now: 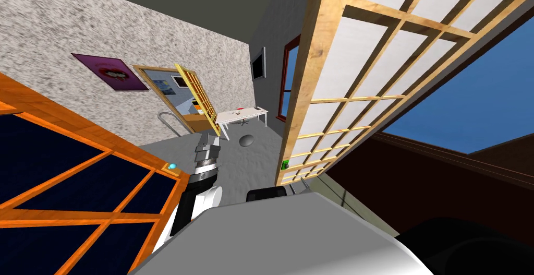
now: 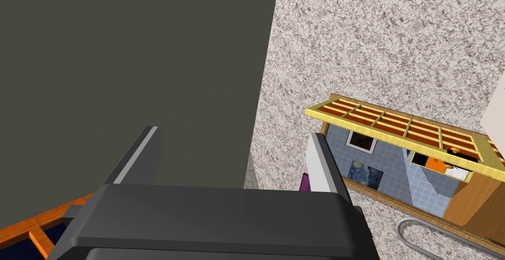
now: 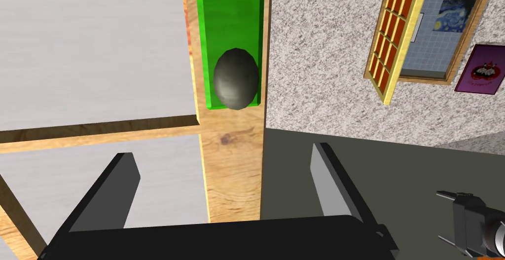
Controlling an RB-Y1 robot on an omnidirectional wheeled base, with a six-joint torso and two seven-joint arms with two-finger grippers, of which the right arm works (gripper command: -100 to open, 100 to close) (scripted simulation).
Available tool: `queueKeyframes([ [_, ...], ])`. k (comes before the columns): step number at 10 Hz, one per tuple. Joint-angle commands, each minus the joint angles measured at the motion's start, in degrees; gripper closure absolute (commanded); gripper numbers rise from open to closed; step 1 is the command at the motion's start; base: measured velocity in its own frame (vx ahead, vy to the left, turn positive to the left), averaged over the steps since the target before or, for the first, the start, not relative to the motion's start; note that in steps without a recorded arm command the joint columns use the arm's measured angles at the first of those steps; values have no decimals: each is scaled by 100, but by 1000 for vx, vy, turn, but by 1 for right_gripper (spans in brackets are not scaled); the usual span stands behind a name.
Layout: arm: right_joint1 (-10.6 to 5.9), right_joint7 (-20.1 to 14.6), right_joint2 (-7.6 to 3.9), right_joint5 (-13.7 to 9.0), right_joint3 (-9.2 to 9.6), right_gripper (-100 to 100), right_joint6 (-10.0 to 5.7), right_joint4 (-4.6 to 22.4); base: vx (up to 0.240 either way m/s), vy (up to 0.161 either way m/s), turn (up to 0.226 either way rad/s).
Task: Push the door open
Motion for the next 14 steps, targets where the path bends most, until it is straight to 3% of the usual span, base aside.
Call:
queueKeyframes([
  [1,-22,-26,73,-7,-7,-100,76,-45,170,64,23],
  [2,-8,-24,42,-2,-2,-100,56,-50,80,37,0],
  [3,-8,-24,42,-2,-2,100,56,-50,-9,-7,-2],
  [8,-8,-24,42,-2,-2,100,56,-50,-18,-7,0],
  [9,-32,16,1,-141,-111,-100,111,-24,-6,88,-179],
  [12,-68,72,349,-334,-262,-100,188,13,1,161,-173],
  [13,-75,69,278,-310,-246,-100,162,33,3,62,-16],
  [14,-126,63,116,-323,-261,-100,230,26,84,33,21],
])
